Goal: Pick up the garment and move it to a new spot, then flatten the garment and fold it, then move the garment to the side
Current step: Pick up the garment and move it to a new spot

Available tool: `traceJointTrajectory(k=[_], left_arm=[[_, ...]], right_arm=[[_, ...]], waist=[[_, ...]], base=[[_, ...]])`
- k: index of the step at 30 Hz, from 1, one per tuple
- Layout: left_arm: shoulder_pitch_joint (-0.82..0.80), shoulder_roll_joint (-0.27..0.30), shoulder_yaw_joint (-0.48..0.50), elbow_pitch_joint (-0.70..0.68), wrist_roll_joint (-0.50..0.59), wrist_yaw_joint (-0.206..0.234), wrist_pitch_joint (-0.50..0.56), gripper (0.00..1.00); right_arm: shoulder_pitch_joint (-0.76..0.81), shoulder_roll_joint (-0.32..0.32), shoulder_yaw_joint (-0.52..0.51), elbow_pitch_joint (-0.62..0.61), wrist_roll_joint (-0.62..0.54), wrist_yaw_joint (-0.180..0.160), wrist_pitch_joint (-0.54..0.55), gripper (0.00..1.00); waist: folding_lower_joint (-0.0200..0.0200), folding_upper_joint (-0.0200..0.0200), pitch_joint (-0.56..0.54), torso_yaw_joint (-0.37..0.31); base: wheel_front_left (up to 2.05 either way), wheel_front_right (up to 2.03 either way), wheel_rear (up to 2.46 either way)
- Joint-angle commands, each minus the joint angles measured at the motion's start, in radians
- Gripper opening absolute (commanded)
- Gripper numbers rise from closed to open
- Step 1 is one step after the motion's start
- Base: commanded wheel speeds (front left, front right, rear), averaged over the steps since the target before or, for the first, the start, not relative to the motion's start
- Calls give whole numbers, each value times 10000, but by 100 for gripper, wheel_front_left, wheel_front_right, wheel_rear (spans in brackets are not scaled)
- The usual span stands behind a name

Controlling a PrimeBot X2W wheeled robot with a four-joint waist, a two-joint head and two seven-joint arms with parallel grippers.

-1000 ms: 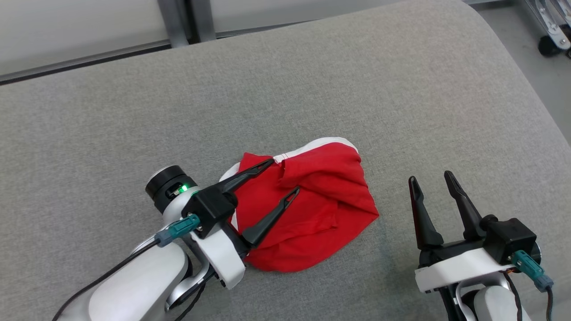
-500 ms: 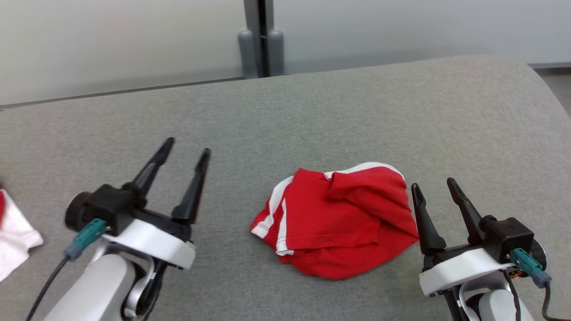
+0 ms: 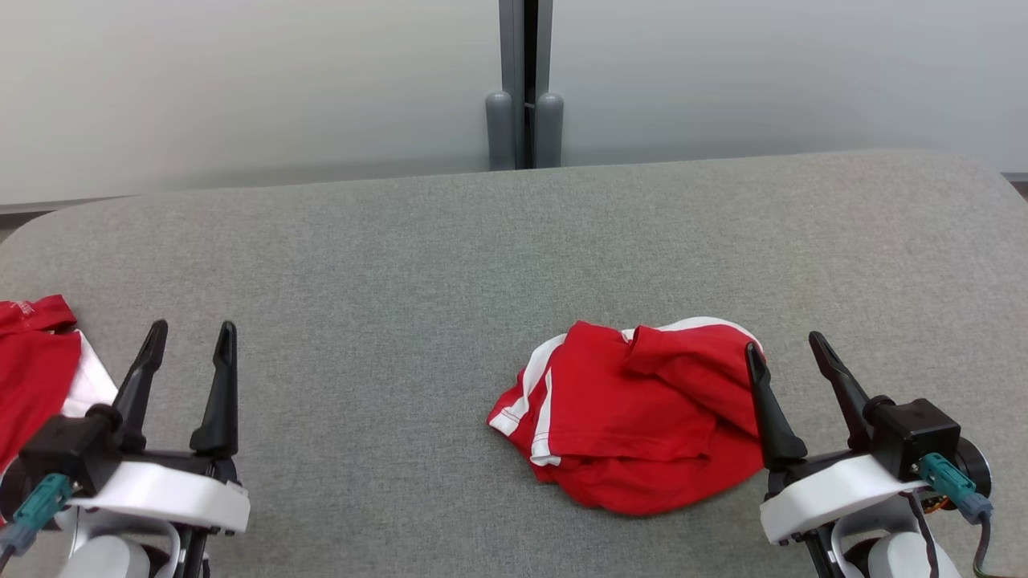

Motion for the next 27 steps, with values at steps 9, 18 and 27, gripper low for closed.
traceJointTrajectory(k=[9,18,27], left_arm=[[701,-312,341,406,547,-715,-45,100],[1324,-496,426,580,996,-711,-45,100],[1489,-537,494,676,1178,-690,-45,100]], right_arm=[[547,-28,-37,-228,-185,2,292,100],[1014,-27,-111,-417,-167,2,526,100],[1244,-27,-237,-579,-86,2,602,100]], waist=[[0,0,-554,122],[0,0,-1006,61],[0,0,-1078,86]], base=[[0,0,0],[0,0,0],[0,0,0]])
